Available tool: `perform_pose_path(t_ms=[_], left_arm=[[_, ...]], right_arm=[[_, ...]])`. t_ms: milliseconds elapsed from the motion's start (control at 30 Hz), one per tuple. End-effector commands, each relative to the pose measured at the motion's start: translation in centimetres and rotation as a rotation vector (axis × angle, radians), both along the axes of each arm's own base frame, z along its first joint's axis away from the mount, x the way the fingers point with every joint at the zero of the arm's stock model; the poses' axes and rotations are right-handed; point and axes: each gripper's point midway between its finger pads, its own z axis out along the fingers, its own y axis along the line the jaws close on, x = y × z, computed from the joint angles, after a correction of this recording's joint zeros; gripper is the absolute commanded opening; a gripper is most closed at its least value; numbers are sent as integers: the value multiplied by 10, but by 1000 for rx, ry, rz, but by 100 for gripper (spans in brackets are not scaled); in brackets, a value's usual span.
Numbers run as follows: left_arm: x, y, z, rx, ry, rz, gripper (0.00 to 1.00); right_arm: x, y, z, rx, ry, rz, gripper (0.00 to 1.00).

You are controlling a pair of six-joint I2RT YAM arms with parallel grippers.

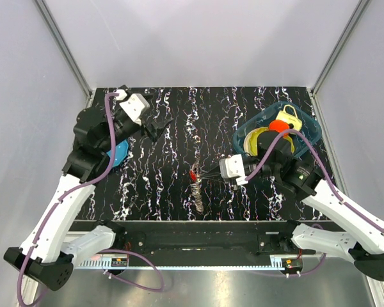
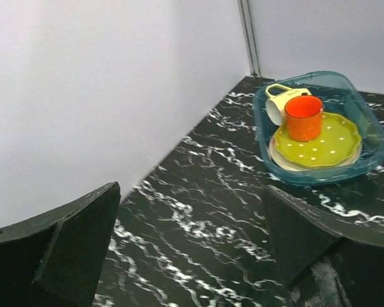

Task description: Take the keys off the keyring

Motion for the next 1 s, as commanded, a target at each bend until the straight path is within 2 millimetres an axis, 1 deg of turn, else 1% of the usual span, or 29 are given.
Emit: perform_pose_path(t_ms=[0, 33, 100, 133, 167, 200, 233, 267, 300, 333, 367, 433, 467, 500, 567, 667, 700, 767, 800, 967], left_arm=[[-1, 0, -4, -220, 108, 25, 99], [-1, 2, -2, -241, 90, 29, 99], [-2, 5, -3, -283, 121, 48, 99], [-4, 1, -11, -258, 150, 29, 99], [-14, -7, -13, -205, 143, -44, 97], [-19, -11, -19, -172, 158, -81, 95], [-24, -15, -34, -117, 193, -117, 91], [-36, -23, -40, -92, 210, -194, 88], [-43, -25, -45, -80, 219, -229, 87], [-49, -27, -48, -72, 218, -259, 86], [-63, -29, -54, -64, 218, -318, 84], [-77, -32, -56, -58, 194, -380, 84], [-89, -33, -56, -54, 180, -431, 83], [-93, -34, -61, -47, 182, -455, 83], [-103, -36, -66, -27, 187, -507, 81], [-106, -37, -74, 6, 207, -539, 78], [-105, -38, -77, 14, 217, -546, 77], [-108, -40, -81, 34, 218, -576, 78], [-107, -41, -85, 38, 231, -589, 79], [-116, -47, -88, 38, 253, -692, 80]], right_arm=[[-7, -2, 39, 109, -114, 44, 0], [-9, -2, 39, 107, -116, 56, 0], [-10, -1, 42, 111, -135, 76, 0], [-12, -2, 40, 103, -130, 92, 0], [-6, -5, 41, 102, -136, 89, 0], [-14, -6, 45, 111, -123, 157, 0], [-14, -9, 46, 110, -111, 182, 0], [-13, -13, 48, 120, -109, 207, 0], [-8, -19, 52, 130, -99, 233, 0], [-5, -20, 54, 133, -99, 234, 0], [-1, -20, 55, 135, -105, 235, 0], [7, -21, 59, 140, -120, 228, 0], [11, -21, 60, 142, -129, 227, 0], [16, -21, 63, 146, -131, 238, 0], [19, -23, 65, 155, -151, 255, 0], [21, -24, 67, 174, -161, 313, 0], [18, -25, 68, 182, -155, 346, 0], [16, -26, 69, 191, -152, 376, 0], [11, -28, 72, 202, -157, 408, 0], [-1, -32, 76, 227, -177, 479, 0]])
